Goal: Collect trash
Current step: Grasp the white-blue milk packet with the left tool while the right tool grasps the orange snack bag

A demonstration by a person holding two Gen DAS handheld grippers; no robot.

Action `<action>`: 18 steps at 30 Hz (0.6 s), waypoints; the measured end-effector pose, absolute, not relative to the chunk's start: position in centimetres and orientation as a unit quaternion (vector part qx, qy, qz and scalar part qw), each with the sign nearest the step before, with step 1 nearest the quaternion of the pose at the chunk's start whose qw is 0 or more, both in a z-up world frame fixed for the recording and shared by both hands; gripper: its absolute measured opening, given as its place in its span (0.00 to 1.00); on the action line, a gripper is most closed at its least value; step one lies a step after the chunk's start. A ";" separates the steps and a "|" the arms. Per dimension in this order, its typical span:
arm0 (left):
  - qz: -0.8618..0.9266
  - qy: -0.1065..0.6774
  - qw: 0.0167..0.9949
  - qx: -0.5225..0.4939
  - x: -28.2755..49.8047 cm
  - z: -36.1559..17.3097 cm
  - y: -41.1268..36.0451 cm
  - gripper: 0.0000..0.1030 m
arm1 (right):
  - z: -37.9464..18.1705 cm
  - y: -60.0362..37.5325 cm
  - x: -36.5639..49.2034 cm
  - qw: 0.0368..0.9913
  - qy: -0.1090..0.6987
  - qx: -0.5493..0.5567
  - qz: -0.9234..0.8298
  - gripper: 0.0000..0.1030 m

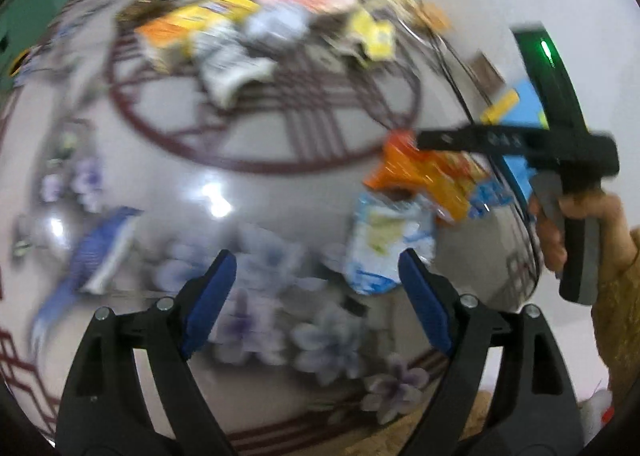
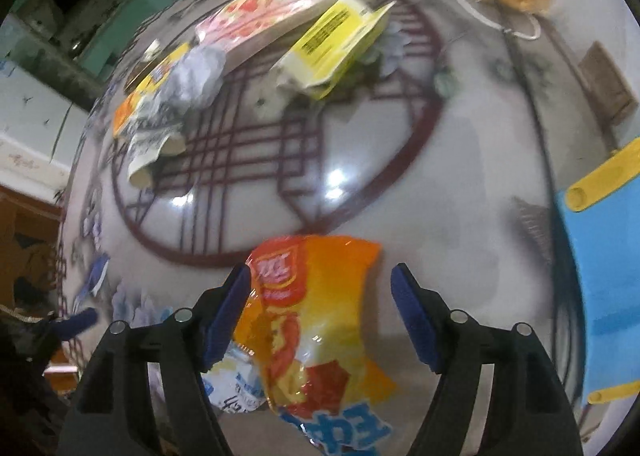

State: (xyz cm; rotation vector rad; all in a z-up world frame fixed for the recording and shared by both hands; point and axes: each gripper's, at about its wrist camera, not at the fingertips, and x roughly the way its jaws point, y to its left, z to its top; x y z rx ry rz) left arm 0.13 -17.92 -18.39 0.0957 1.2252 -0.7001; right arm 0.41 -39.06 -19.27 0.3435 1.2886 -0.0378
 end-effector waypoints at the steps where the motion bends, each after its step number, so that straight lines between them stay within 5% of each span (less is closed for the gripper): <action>1: -0.330 0.565 0.754 0.050 -0.3 -18.7 -18.8 0.79 | -19.1 -39.2 0.4 0.785 0.598 0.161 -0.014 0.68; 8: -0.354 0.573 0.736 0.072 -1.0 -20.6 -22.8 0.77 | -18.1 -40.3 -1.3 0.788 0.591 0.174 -0.006 0.73; 14: -0.343 0.596 0.722 0.070 -0.5 -22.7 -24.5 0.45 | -17.4 -41.4 -2.5 0.794 0.581 0.176 -0.020 0.73; 15: -0.339 0.590 0.729 0.077 -0.6 -22.5 -24.6 0.31 | -17.5 -41.5 -2.7 0.795 0.581 0.175 -0.021 0.73; 16: -0.339 0.592 0.727 0.079 -0.6 -22.6 -24.4 0.06 | -17.5 -41.5 -2.8 0.794 0.581 0.176 -0.021 0.73; 18: -0.334 0.597 0.727 0.067 -0.6 -22.5 -23.9 0.04 | -17.7 -41.7 -2.9 0.793 0.582 0.179 -0.021 0.73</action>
